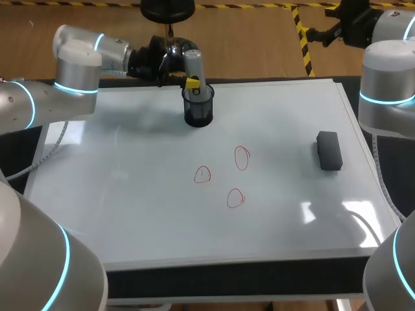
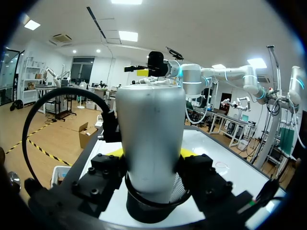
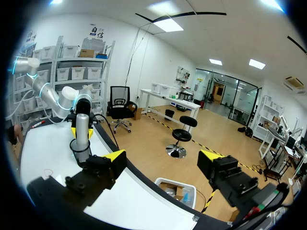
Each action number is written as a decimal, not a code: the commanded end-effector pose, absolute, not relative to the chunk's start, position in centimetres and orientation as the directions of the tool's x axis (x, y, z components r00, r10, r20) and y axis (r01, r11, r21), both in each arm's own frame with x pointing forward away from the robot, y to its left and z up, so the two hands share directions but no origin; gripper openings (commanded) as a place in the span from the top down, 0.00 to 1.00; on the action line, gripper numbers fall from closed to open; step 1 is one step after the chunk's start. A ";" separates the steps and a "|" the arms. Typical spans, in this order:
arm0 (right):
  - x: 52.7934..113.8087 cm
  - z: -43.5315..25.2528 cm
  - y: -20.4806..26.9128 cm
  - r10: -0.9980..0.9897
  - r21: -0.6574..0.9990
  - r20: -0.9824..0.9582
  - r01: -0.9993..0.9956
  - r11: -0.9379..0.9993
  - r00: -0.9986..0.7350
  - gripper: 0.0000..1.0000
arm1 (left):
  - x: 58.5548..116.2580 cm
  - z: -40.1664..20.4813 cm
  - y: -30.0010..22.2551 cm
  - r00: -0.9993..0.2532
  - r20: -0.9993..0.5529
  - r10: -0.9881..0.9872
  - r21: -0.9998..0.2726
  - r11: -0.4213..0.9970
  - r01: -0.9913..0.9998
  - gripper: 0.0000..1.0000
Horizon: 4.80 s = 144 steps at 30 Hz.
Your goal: Pick up the inspection probe, press it on each red-marked spot on the whiteboard one by one, put down the probe, pick up the eraser, and wipe off all the red marks.
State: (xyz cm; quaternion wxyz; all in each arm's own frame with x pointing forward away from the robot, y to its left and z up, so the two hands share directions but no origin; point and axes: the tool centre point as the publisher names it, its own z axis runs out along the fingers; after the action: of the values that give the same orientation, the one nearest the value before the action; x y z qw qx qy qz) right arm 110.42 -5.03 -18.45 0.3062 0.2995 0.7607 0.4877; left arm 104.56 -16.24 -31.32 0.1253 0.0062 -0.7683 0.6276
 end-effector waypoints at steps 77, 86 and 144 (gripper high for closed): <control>110.4 -18.4 -5.0 0.754 0.925 -0.174 0.157 0.345 -0.633 0.00 | 102.6 -30.0 -17.0 -0.998 -0.062 -0.017 -0.975 0.217 0.057 1.00; 110.4 -18.4 -5.0 0.754 0.925 -0.174 0.157 0.345 -0.633 0.00 | 102.6 -28.7 -17.0 -0.997 -0.081 0.002 -0.977 0.200 0.079 1.00; 110.4 -18.4 -5.0 0.754 0.925 -0.174 0.157 0.345 -0.633 0.00 | 101.5 -21.4 -16.5 -0.983 -0.177 0.051 -0.963 0.195 0.184 1.00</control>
State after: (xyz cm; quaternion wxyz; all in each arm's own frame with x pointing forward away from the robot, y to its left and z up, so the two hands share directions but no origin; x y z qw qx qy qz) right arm 110.42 -5.03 -18.45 0.3062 0.2996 0.7607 0.4877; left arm 101.56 -16.63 -22.02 -0.0538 -0.0761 -0.7691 0.6323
